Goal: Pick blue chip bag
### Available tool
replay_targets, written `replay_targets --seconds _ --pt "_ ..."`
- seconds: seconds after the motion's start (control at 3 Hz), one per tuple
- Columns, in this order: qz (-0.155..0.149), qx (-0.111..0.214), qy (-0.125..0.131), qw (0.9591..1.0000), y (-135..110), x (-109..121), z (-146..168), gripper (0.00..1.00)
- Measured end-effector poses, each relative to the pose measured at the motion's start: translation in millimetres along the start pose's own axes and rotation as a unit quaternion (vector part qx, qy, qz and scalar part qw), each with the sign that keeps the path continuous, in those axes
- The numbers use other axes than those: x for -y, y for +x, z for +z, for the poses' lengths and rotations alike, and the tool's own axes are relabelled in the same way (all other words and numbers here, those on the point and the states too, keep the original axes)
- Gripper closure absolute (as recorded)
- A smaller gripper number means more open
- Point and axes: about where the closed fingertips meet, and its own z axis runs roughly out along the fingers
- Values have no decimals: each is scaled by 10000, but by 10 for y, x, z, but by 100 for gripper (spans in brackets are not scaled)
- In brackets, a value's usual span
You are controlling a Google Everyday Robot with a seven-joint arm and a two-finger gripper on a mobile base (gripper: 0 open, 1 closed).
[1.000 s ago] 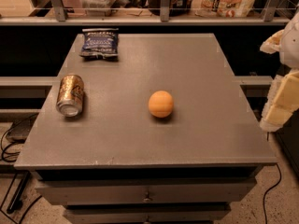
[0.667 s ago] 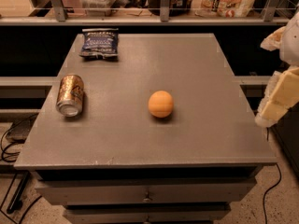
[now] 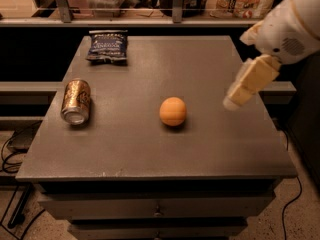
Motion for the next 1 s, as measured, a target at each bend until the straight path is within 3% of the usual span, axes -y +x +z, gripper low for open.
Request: replay_targets --seconds 0.67,1.0 --pt "41 627 -82 9980 -852 385 713 0" --pt "40 627 -83 9980 -853 385 713 0"
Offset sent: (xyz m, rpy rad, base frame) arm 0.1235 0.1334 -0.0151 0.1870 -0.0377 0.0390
